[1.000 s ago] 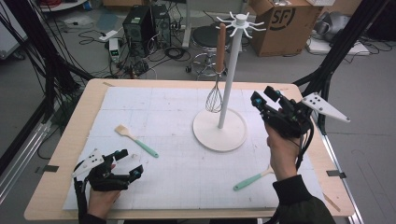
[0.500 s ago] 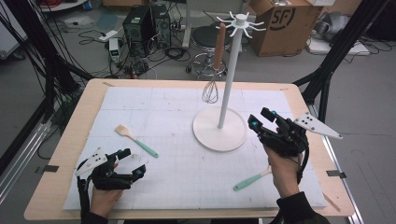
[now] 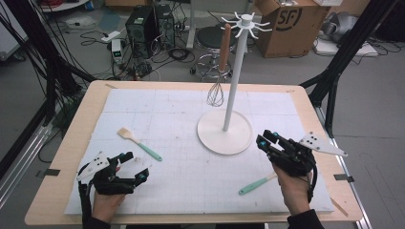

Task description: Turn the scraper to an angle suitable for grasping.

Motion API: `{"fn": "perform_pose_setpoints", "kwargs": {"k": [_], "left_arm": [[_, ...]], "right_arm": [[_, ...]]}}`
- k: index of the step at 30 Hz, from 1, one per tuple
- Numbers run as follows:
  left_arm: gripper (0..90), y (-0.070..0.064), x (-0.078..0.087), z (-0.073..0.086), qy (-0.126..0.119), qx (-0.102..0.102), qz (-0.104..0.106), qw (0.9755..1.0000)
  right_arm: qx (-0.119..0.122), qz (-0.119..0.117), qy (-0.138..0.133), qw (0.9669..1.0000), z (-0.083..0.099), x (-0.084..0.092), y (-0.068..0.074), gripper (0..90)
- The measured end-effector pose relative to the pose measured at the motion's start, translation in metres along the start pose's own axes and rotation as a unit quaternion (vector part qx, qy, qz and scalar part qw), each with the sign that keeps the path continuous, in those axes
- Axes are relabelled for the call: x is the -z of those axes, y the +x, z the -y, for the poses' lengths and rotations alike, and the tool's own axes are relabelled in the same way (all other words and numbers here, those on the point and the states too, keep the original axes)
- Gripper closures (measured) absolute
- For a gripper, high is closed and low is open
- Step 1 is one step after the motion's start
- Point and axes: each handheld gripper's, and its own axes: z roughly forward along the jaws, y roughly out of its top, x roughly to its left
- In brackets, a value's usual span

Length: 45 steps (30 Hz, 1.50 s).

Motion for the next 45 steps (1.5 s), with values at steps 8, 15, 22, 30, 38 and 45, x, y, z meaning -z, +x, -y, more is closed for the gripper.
{"fn": "perform_pose_setpoints", "kwargs": {"k": [8,15,22,30,38,45], "left_arm": [[1.7,-0.001,0.001,0.000,-0.002,-0.002,0.002,1.0000],[1.7,-0.002,0.000,-0.001,-0.003,-0.007,0.005,1.0000],[1.7,-0.002,0.000,0.000,-0.004,-0.005,0.002,1.0000],[1.7,-0.001,0.001,-0.001,-0.007,-0.005,0.002,1.0000],[1.7,-0.001,0.001,0.000,-0.007,0.000,0.000,1.0000],[1.7,-0.001,0.002,0.000,-0.008,-0.001,-0.001,1.0000]], "right_arm": [[-0.020,-0.014,0.019,0.9995,0.021,0.004,-0.007,77.5],[-0.025,-0.013,0.039,0.9988,0.035,0.008,-0.012,89.6],[-0.046,-0.011,0.051,0.9976,0.050,0.012,-0.015,89.7],[-0.055,-0.011,0.078,0.9954,0.074,0.022,-0.016,89.7],[-0.063,-0.021,0.104,0.9923,0.096,0.026,-0.011,89.7],[-0.076,-0.023,0.129,0.9886,0.113,0.029,-0.012,89.7]]}}
